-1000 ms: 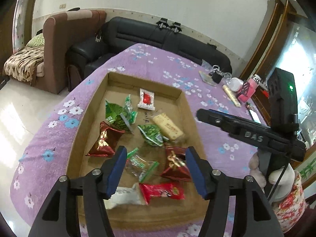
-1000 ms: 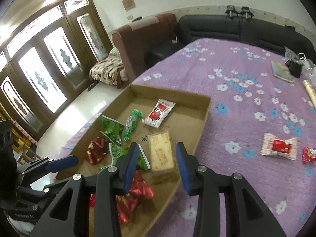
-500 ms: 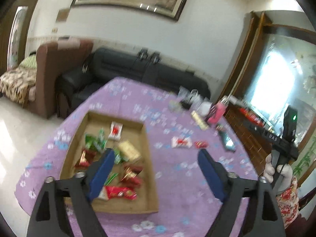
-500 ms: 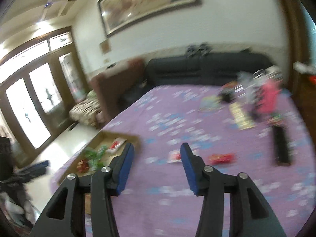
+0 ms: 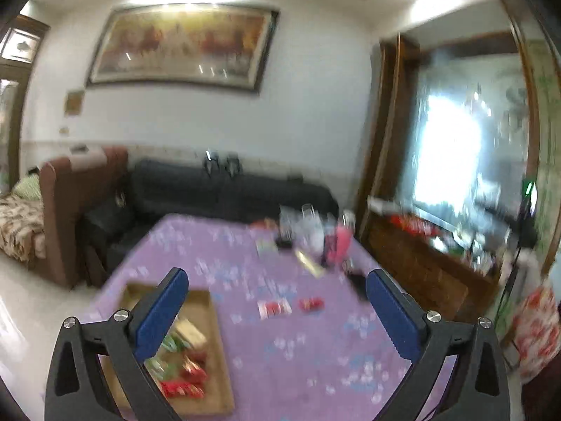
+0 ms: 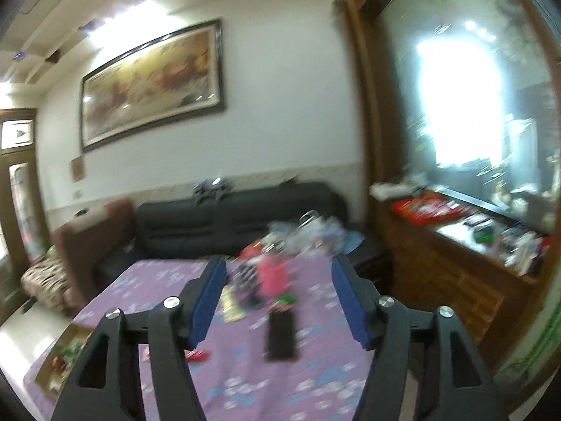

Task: Organize snacks
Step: 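Move both tools back toward the last snacks on the table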

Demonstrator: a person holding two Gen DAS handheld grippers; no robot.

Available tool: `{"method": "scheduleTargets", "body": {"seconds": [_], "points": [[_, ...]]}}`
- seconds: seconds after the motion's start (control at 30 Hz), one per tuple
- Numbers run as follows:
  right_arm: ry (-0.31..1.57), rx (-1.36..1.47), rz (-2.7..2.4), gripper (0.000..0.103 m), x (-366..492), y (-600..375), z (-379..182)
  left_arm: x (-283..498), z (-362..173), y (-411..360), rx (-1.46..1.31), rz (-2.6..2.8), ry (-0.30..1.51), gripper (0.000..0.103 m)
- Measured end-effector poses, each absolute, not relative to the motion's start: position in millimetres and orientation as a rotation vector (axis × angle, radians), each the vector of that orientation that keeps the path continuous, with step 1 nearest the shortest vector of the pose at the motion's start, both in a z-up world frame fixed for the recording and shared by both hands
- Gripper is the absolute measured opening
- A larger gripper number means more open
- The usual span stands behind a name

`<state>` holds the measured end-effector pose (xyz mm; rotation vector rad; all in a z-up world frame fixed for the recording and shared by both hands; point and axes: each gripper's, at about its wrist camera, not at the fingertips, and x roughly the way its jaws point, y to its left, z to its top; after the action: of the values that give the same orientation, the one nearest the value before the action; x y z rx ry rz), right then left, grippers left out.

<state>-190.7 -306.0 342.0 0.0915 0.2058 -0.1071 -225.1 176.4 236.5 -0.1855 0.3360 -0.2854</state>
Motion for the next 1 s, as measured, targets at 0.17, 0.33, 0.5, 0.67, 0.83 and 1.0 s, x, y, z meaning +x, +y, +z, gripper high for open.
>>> {"method": "scheduleTargets", "body": {"seconds": [0.17,0.33,0.5,0.67,0.83,1.0], "points": [[0.265,0.089,-0.106,0.066,-178,-305,328,-178,192,146,-0.217,-0.342,0.511,0.102],[0.432,0.081,-0.021,0.066,-130,-278,267,-140,134,102,-0.178,-0.394,0.697,0.102],[0.625,0.132,0.101,0.066,-71,-237,189,-111,81,80,-0.186,-0.392,0.832,0.102],[0.836,0.234,0.245,0.066,-12,-186,115,-84,46,76,-0.222,-0.361,0.921,0.102],[0.946,0.296,0.308,0.066,24,-146,78,-66,25,69,-0.218,-0.363,0.975,0.102],[1.020,0.374,0.290,0.066,59,-129,53,-61,18,67,-0.211,-0.364,0.986,0.102]]}}
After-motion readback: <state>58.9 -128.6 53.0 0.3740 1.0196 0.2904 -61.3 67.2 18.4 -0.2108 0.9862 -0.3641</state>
